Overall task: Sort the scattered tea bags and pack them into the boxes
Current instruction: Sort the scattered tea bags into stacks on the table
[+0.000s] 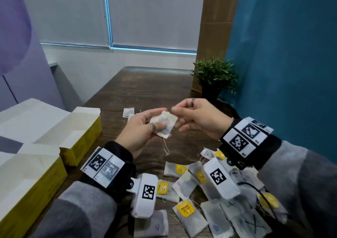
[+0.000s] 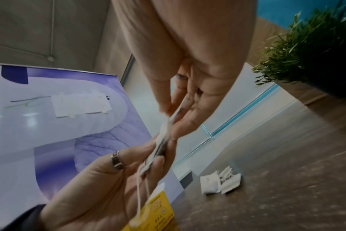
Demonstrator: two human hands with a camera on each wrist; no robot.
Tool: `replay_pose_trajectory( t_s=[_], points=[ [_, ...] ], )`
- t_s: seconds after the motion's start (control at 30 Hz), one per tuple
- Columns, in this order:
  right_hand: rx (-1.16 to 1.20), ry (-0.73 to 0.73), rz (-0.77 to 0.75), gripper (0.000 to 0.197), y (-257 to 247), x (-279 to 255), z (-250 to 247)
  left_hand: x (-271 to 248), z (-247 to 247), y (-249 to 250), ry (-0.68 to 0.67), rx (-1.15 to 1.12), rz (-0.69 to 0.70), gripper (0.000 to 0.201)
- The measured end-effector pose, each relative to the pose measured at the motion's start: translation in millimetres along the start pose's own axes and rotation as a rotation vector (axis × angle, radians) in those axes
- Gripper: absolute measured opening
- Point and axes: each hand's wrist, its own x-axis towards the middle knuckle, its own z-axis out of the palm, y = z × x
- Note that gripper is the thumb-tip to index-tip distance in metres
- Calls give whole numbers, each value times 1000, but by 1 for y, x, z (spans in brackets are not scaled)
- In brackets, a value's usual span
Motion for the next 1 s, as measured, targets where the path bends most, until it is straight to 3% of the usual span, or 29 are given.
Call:
replay_pose_trajectory(
  t_s=[0.07,0.1,0.13,0.23,0.33,0.43,0.5,0.63,0.7,0.8,0.93,1.0],
  points=[
    [-84,32,29,9,4,3,2,1,-10,4,59,-28,10,42],
    [-234,-4,56,9,8,4,2,2,-17,7,83,-68,21,44],
    [-440,-98,100,12,12,4,2,4,-23,10,107,-101,38,45],
    [-977,-522,290,48,29,-2,11,3,-37,19,154,-149,64,34],
    [-1167,-601,274,57,41,-6,21,0,-42,20,169,-173,1,31],
    [-1176,-560,240,40,40,-7,21,0,-43,17,168,-144,-37,36],
    [-1112,-443,83,23,33,-10,16,2,-46,14,173,-105,-47,40],
    [-939,-87,-642,29,17,-12,4,2,-44,6,108,28,-139,41],
    [-868,62,-816,24,14,-11,1,-1,-35,4,58,56,-179,37],
    [-762,191,-859,22,16,-11,4,-6,-22,8,-20,-66,-178,37],
    [-688,157,-855,24,20,-15,13,-11,-17,16,-94,-178,-143,36],
    [-644,145,-861,22,21,-15,15,-14,-17,17,-124,-195,-132,44]
  ],
)
